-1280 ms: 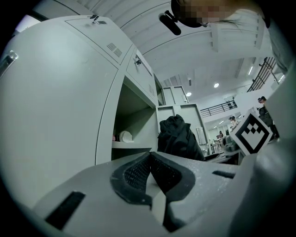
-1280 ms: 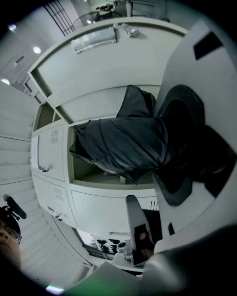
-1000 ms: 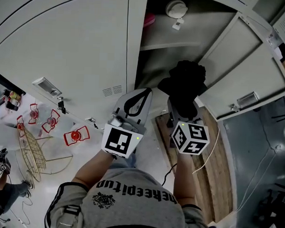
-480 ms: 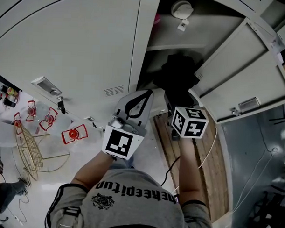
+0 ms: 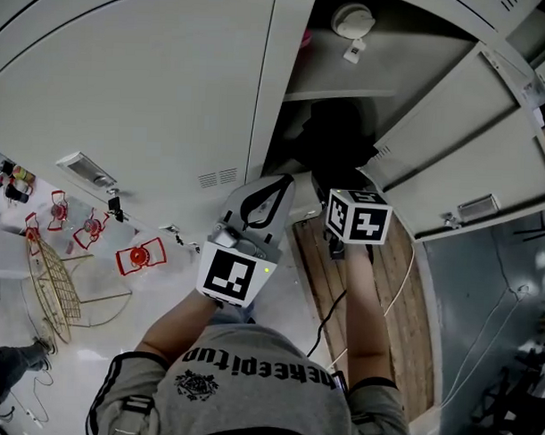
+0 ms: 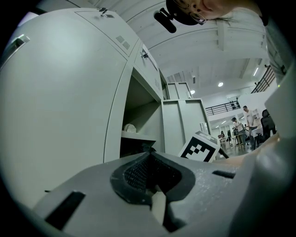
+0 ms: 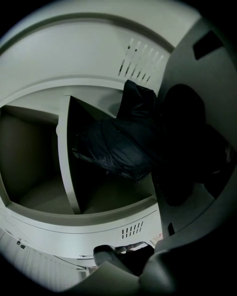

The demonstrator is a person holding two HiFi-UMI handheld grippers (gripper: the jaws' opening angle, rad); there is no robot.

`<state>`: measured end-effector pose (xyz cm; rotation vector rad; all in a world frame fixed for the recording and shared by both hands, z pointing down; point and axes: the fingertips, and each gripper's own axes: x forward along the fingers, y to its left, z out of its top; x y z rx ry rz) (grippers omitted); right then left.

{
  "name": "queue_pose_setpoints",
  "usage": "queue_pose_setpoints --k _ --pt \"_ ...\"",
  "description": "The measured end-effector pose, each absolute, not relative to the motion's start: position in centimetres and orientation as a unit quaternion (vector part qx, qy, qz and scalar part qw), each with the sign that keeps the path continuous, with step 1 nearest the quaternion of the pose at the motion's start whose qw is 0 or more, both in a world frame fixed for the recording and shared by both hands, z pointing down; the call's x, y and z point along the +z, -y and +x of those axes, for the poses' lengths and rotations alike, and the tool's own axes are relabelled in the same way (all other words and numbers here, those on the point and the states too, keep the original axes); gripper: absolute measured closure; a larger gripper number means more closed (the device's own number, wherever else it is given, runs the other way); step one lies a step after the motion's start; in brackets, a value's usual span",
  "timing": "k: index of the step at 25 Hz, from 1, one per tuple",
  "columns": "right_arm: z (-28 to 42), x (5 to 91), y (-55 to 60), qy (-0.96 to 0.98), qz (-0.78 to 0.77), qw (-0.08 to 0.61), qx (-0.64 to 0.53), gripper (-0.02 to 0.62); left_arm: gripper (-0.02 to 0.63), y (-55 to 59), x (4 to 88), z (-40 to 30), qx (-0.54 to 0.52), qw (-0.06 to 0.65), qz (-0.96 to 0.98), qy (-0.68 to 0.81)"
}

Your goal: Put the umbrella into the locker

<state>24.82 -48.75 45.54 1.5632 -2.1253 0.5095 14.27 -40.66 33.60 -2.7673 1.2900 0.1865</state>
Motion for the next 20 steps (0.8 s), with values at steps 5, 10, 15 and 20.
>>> queue_pose_setpoints --k 5,10,15,20 --pt "24.8 46.1 50.0 0.769 0.561 0.238 0.192 0.325 0.601 41.0 33.8 14.5 0.058 0.041 -0.905 -0.419" --pt "24.4 46.8 51.0 0.769 0.554 0.254 0.194 0.325 0.601 41.5 34.0 14.8 0.054 0.043 -0.907 -0.415" --pt "24.4 47.2 52.2 0.767 0.551 0.261 0.199 0.324 0.601 41.9 34.3 15.1 0.050 0.040 -0.910 -0.411" --pt "24.4 47.7 53.4 0.766 0.546 0.265 0.209 0.324 0.601 42.5 34.4 15.3 0.048 0.039 -0.910 -0.410"
